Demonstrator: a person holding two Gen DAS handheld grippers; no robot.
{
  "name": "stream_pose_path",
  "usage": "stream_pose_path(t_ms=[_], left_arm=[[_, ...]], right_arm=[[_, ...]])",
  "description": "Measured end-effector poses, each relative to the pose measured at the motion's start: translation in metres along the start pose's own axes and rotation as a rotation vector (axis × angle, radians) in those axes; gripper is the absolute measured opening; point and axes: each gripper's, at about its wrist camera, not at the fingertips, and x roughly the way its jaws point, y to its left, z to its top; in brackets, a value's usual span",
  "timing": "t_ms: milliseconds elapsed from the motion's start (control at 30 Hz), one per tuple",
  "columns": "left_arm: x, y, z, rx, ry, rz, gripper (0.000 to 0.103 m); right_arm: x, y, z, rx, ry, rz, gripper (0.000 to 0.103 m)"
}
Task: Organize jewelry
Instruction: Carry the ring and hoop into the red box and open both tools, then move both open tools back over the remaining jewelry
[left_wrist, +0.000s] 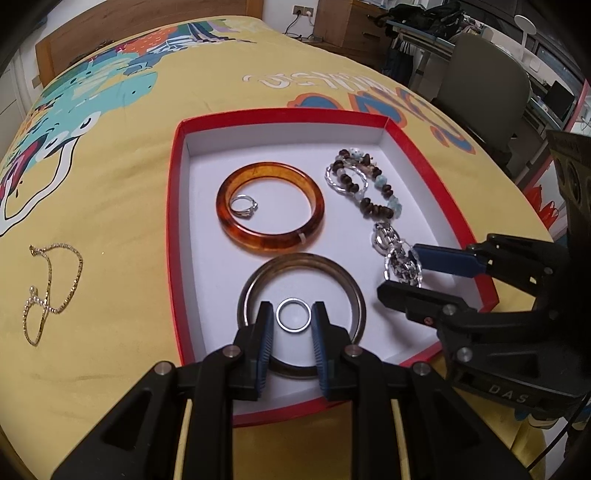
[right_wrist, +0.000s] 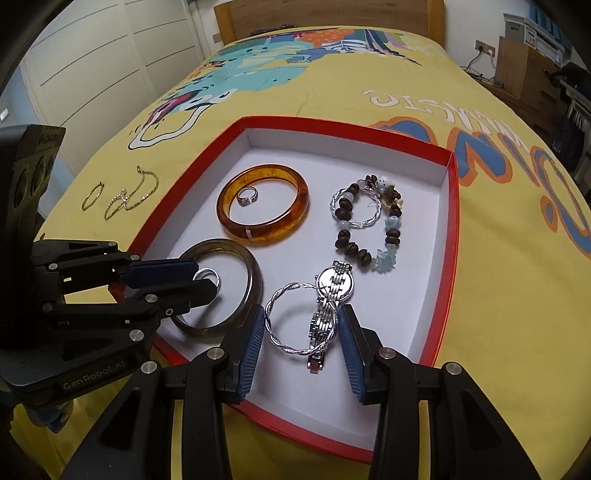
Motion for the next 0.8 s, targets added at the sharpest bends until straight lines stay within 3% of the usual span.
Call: stream_pose_path(t_ms=[500,633,800], left_arm=[[-0.041,0.0,-0.005,-0.014,-0.036,-0.012,0.021],[-0.066,0.006,-0.012,-0.051,-0.071,-0.007,0.029],[-0.094,0.011,-0.031,-0.092,-0.103,0.011,0.03]], right_arm=[[-0.033,0.006,-0.008,0.028,-0.017,-0.041,0.046],[-0.056,0.012,-0.01,0.038,-0.051,-0.046,0.046],[-0.084,0.022,-0.013,0.067,-0.094,-0.05,0.05]])
